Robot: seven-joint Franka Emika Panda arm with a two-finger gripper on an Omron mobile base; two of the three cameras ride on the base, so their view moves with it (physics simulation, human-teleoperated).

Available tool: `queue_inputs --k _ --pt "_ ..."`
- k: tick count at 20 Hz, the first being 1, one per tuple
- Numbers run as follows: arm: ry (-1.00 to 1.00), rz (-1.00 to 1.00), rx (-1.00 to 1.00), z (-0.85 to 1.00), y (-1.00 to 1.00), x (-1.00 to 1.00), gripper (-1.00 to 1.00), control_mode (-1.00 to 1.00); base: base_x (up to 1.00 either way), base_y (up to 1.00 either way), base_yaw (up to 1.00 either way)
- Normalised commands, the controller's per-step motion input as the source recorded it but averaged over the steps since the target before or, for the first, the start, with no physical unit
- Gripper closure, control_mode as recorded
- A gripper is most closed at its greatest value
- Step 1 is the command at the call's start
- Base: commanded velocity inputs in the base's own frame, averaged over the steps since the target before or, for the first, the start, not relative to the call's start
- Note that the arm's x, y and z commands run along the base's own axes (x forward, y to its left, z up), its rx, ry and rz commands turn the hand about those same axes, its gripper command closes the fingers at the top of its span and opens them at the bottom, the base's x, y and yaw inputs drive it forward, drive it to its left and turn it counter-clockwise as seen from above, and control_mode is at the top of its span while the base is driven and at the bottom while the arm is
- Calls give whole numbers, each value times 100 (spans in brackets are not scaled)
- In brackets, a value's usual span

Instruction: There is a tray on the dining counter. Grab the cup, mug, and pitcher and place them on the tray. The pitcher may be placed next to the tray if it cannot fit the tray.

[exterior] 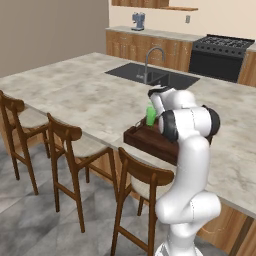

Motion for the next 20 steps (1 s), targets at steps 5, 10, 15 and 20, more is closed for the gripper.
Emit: queue_inputs --k 5,10,15,20 --pt "2 0 0 1 0 -46 -100 -100 0 0 0" --pt "0 0 0 17 -9 -35 -100 -100 0 0 0" --pt "0 0 -2 53 -15 -30 -100 -100 0 0 0" --pt "0 4 -17 35 -17 -33 -100 -100 0 0 0"
